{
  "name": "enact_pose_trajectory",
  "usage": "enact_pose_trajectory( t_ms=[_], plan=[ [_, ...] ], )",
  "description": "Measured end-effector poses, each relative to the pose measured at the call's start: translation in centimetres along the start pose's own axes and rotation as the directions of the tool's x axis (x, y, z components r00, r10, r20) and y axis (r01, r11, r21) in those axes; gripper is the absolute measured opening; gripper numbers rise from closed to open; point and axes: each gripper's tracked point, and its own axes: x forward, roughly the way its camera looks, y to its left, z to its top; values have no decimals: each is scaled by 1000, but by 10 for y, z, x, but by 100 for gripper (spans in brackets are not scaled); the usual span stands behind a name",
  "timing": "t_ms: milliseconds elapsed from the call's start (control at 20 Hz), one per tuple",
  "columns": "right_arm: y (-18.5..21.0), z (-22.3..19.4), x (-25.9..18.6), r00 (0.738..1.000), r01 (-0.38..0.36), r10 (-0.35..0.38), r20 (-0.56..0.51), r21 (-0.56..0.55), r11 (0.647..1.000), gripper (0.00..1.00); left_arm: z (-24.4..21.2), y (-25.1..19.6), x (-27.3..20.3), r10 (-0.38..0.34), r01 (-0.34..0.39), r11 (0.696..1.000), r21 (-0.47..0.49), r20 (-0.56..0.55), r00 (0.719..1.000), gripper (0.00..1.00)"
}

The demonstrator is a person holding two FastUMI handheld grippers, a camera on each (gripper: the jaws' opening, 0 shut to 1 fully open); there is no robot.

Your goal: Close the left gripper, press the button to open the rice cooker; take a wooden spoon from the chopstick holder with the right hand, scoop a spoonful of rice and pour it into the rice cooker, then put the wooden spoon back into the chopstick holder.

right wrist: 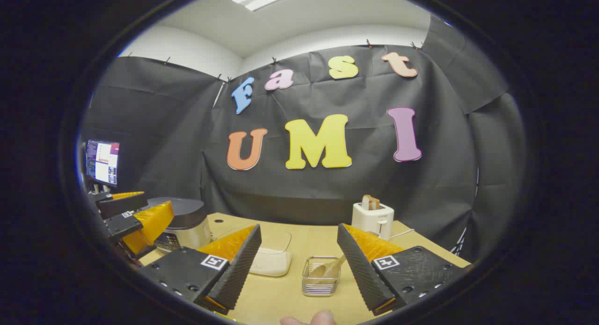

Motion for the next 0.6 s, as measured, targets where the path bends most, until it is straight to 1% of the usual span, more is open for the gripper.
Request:
enact_pose_trajectory(
  t_ms=[200, 600],
  plan=[
    [-1, -1, 1, 1000, 5, -5, -6, 3, 1000, 96, -2, 4, 5, 7, -7, 1000, -9, -7, 1000, 96],
    [14, 2, 0, 999, -35, 35, 14, -38, 999, 96, -11, 5, 10, 22, -22, 1000, -14, -20, 1000, 96]
  ],
)
